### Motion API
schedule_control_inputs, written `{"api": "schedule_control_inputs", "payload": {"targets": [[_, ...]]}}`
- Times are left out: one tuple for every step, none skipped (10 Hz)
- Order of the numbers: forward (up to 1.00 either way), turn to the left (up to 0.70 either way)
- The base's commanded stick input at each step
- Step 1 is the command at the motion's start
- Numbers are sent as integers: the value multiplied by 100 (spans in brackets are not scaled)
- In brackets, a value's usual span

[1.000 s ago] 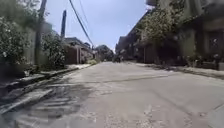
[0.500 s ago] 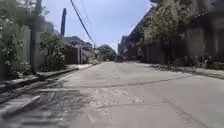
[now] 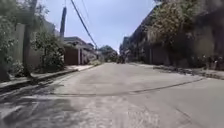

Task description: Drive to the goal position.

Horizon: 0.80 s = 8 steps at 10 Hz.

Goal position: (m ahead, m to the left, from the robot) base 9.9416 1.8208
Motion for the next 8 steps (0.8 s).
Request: {"api": "schedule_control_inputs", "payload": {"targets": [[100,1],[100,1],[100,1],[100,1],[100,1],[100,1],[100,1],[100,1]]}}
